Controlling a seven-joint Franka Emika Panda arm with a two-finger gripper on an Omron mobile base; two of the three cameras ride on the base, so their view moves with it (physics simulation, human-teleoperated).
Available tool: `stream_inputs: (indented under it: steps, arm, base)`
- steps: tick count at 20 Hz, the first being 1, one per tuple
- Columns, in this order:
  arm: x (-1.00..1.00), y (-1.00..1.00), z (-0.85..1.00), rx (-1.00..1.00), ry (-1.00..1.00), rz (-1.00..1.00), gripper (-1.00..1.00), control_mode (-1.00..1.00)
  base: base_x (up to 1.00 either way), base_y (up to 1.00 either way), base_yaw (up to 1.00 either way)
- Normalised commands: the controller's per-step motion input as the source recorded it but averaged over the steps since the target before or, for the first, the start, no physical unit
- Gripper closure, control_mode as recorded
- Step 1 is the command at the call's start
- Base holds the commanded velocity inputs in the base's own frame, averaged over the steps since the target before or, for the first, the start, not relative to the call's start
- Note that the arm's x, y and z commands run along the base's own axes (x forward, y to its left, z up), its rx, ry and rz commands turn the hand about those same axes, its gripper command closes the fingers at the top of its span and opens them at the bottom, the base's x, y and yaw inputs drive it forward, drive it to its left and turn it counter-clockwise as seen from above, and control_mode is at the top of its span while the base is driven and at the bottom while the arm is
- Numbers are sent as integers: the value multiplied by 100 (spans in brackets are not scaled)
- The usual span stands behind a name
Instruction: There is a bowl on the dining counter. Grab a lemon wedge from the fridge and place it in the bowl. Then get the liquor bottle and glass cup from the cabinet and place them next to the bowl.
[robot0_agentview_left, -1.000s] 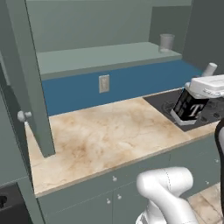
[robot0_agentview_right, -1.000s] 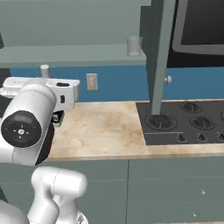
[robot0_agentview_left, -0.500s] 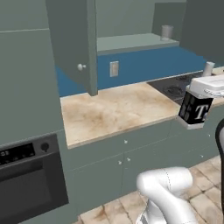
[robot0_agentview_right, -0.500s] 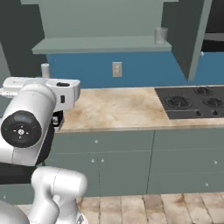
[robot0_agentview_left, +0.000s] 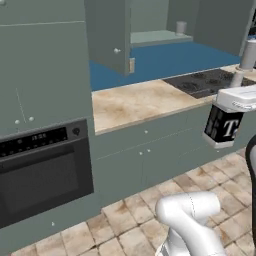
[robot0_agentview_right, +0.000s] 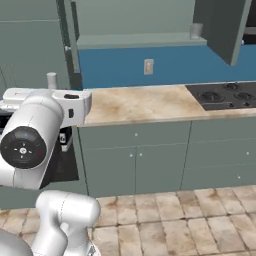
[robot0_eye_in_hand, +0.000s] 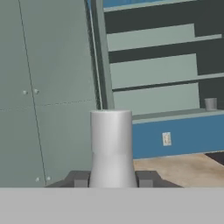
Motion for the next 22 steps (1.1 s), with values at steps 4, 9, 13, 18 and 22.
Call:
stream_inputs:
  steps: [4, 9, 13, 18, 22]
  arm:
    - [0, 0, 0, 0, 0, 0, 100, 100]
    - [0, 0, 0, 0, 0, 0, 100, 100]
    - [0, 0, 0, 0, 0, 0, 100, 100]
    - [0, 0, 0, 0, 0, 0, 100, 100]
    - [0, 0, 0, 0, 0, 0, 100, 100]
  base:
    - [-100, 55, -19]
    - [-98, 69, -21]
    - [-95, 82, -23]
    - [-100, 73, -20]
    - [-100, 54, -16]
